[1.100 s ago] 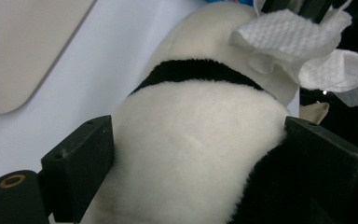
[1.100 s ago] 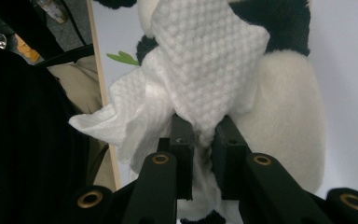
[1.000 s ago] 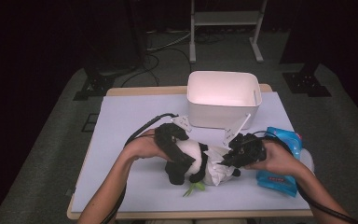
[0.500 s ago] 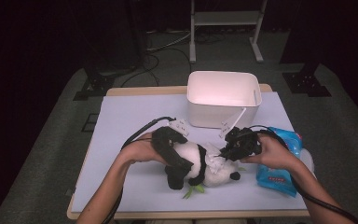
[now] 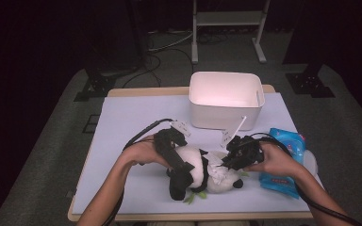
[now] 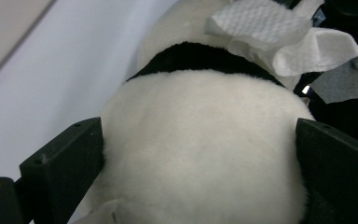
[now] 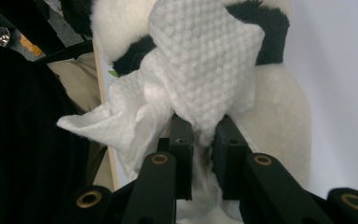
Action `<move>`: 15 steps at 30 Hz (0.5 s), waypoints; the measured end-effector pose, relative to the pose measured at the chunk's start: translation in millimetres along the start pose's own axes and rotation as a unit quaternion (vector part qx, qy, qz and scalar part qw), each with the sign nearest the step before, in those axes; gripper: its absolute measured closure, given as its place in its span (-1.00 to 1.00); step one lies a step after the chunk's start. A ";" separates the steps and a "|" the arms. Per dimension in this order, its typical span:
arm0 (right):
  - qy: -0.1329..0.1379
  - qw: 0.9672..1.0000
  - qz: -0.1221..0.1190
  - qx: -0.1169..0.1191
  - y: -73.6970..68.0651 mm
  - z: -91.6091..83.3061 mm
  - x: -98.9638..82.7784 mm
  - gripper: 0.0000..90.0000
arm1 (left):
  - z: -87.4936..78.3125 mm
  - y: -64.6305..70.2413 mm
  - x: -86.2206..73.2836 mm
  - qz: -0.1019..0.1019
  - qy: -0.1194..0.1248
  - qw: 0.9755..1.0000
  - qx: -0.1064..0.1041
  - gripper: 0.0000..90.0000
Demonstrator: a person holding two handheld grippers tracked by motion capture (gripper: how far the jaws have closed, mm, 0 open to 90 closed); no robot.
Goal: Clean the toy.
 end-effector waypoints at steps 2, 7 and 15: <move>0.001 1.000 -0.001 0.001 -0.5 0.9 -0.5 0.76 | 1.7 0.1 -0.9 0.000 -0.001 1.000 -0.002 -0.95; -0.004 1.000 -0.004 0.004 -1.9 4.0 -0.4 0.76 | 9.5 2.4 -1.3 0.013 -0.011 1.000 -0.007 -0.87; 0.006 1.000 0.000 0.006 -1.2 0.1 -3.3 0.75 | -0.8 4.6 -1.5 0.032 0.016 0.999 -0.002 -0.20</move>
Point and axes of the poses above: each handheld gripper's, and its own axes: z roughly forward along the jaws, x roughly out of its top, y roughly to its right, the point moved 3 cm from there along z, roughly forward along the jaws, and after that the axes turned 1 degree about -z, right-handed, at the moved point
